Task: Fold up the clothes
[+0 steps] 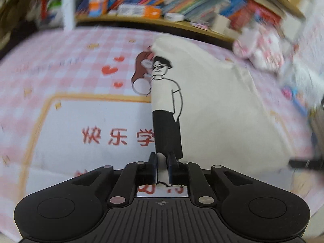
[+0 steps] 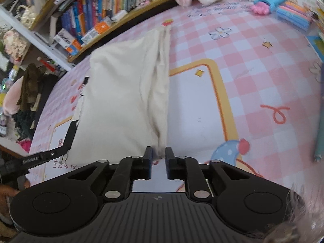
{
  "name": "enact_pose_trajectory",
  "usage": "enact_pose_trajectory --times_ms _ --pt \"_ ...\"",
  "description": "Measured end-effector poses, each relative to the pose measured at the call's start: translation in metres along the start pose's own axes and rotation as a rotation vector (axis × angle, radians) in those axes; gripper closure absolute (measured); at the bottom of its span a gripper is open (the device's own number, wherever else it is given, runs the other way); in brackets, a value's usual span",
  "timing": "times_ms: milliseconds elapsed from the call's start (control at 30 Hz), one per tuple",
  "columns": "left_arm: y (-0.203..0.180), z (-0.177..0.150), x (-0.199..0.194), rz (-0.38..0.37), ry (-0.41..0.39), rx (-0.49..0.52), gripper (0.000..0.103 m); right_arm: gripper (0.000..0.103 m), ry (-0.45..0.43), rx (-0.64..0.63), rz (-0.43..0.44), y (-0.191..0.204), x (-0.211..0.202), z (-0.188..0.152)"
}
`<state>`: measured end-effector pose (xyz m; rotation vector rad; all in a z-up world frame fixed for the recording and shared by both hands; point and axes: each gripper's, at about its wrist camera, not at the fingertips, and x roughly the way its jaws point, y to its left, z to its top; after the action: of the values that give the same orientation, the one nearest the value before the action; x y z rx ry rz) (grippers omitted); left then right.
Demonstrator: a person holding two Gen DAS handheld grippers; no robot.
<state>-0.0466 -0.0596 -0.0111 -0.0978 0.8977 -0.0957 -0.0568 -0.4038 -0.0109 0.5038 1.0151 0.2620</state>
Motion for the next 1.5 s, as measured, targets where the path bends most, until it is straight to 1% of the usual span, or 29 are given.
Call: enact_pose_trajectory --times_ms 33,67,133,200,267,333,367,433,533,567,600,667,700,767,867,933,1033,1100,1200,1267,1367,1400,1433,1467,1500 --pt "-0.005 -0.001 -0.003 0.010 -0.008 0.034 0.076 0.076 0.001 0.016 0.004 -0.002 -0.001 0.000" --pt "-0.008 -0.002 -0.006 0.011 -0.022 0.055 0.070 0.073 0.003 0.034 0.011 -0.004 -0.001 0.000" --pt "-0.013 -0.003 -0.012 0.004 -0.057 0.084 0.041 0.073 0.008 0.071 0.028 -0.007 0.000 0.001" --pt "-0.017 -0.003 -0.015 -0.010 -0.097 0.084 0.030 0.073 0.013 0.091 0.032 -0.007 0.003 0.002" --pt "-0.020 -0.002 -0.017 -0.028 -0.118 0.081 0.027 0.073 0.018 0.092 0.027 -0.005 0.006 0.002" --pt "-0.025 -0.001 -0.017 -0.036 -0.124 0.088 0.019 0.073 0.019 0.083 0.017 -0.002 0.010 0.004" --pt "-0.027 -0.001 -0.016 -0.035 -0.130 0.095 0.019 0.072 0.017 0.075 0.011 0.000 0.011 0.004" --pt "-0.032 -0.003 -0.017 -0.034 -0.149 0.128 0.014 0.072 0.016 0.047 -0.008 0.006 0.014 0.006" --pt "-0.039 -0.009 -0.019 -0.037 -0.180 0.198 0.009 0.074 0.017 -0.023 -0.049 0.018 0.021 0.009" --pt "-0.042 -0.011 -0.019 -0.036 -0.184 0.222 0.008 0.077 0.019 -0.050 -0.064 0.022 0.023 0.009" --pt "-0.044 -0.012 -0.019 -0.034 -0.186 0.246 0.007 0.083 0.023 -0.076 -0.078 0.025 0.025 0.009" --pt "-0.048 -0.016 -0.018 -0.030 -0.191 0.293 0.005 0.089 0.040 -0.080 -0.074 0.025 0.028 0.010" --pt "-0.051 -0.018 -0.018 -0.027 -0.193 0.317 0.005 0.092 0.047 -0.054 -0.055 0.023 0.027 0.012" --pt "-0.056 -0.021 -0.016 -0.022 -0.198 0.369 0.004 0.093 0.040 0.006 -0.004 0.019 0.021 0.017" --pt "-0.068 -0.027 -0.012 -0.024 -0.206 0.439 0.004 0.094 0.000 0.069 0.102 0.022 0.005 0.029" --pt "-0.077 -0.028 -0.007 -0.030 -0.206 0.488 0.004 0.094 -0.029 0.083 0.156 0.029 -0.003 0.038" --pt "-0.090 -0.031 0.001 -0.035 -0.205 0.565 0.004 0.094 -0.055 0.065 0.186 0.044 -0.010 0.048" --pt "-0.100 -0.035 0.008 -0.021 -0.212 0.628 0.004 0.094 -0.063 0.052 0.188 0.051 -0.012 0.052" --pt "-0.111 -0.040 0.018 0.046 -0.230 0.717 0.004 0.094 -0.076 0.042 0.188 0.054 -0.017 0.054" --pt "-0.115 -0.043 0.024 0.128 -0.252 0.763 0.004 0.094 -0.085 0.030 0.178 0.053 -0.021 0.053" --pt "-0.113 -0.039 0.025 0.195 -0.279 0.782 0.004 0.094 -0.085 -0.021 0.131 0.052 -0.025 0.048" --pt "-0.111 -0.037 0.024 0.195 -0.281 0.774 0.004 0.093 -0.081 -0.055 0.104 0.052 -0.026 0.045" --pt "-0.109 -0.033 0.022 0.186 -0.279 0.761 0.004 0.090 -0.079 -0.099 0.072 0.053 -0.026 0.040" --pt "-0.108 -0.030 0.020 0.177 -0.276 0.749 0.004 0.084 -0.077 -0.156 0.036 0.056 -0.026 0.035" --pt "-0.106 -0.027 0.019 0.171 -0.272 0.743 0.004 0.072 -0.075 -0.220 0.000 0.059 -0.027 0.031"
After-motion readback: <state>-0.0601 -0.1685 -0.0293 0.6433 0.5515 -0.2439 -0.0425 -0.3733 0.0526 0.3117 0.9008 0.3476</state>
